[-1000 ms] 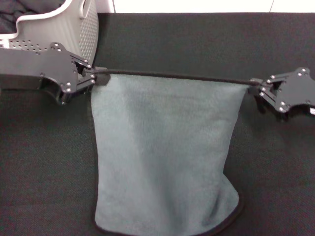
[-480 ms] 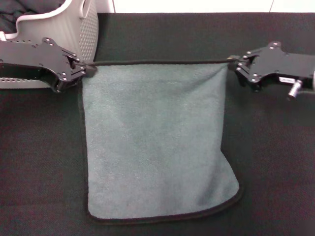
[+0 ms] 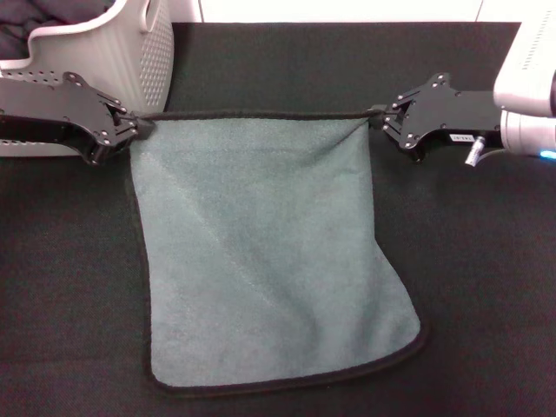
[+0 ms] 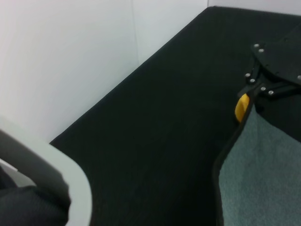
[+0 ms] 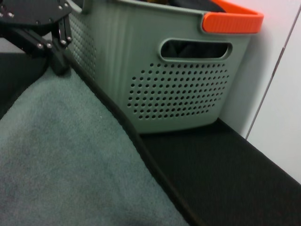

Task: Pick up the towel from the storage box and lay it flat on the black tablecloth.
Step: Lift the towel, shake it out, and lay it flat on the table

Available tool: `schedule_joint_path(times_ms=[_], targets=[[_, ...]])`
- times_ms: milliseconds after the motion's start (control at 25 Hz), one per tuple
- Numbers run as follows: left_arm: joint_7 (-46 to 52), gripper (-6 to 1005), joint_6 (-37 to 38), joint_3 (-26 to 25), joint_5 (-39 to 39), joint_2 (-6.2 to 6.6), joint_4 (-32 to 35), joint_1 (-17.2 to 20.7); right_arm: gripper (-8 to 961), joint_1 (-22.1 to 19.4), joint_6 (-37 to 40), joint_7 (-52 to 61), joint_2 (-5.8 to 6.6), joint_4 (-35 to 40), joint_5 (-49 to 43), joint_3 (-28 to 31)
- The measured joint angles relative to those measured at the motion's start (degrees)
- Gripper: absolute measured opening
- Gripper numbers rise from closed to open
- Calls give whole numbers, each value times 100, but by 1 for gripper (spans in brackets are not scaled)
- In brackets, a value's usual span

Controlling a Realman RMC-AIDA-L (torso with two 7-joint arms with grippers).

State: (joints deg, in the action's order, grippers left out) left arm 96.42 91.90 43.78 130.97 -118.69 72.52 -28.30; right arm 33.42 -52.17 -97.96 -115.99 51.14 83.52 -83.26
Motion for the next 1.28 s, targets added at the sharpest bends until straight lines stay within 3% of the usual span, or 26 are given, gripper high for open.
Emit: schedule_joint_path(times_ms=[640, 1280], targets=[[-20, 73, -469, 53, 325, -59, -346, -90, 18, 112, 1057, -84, -20, -28, 129, -796], [154, 144, -573, 20, 334, -77, -436, -77, 18, 158, 1098, -13, -17, -66, 213, -900]])
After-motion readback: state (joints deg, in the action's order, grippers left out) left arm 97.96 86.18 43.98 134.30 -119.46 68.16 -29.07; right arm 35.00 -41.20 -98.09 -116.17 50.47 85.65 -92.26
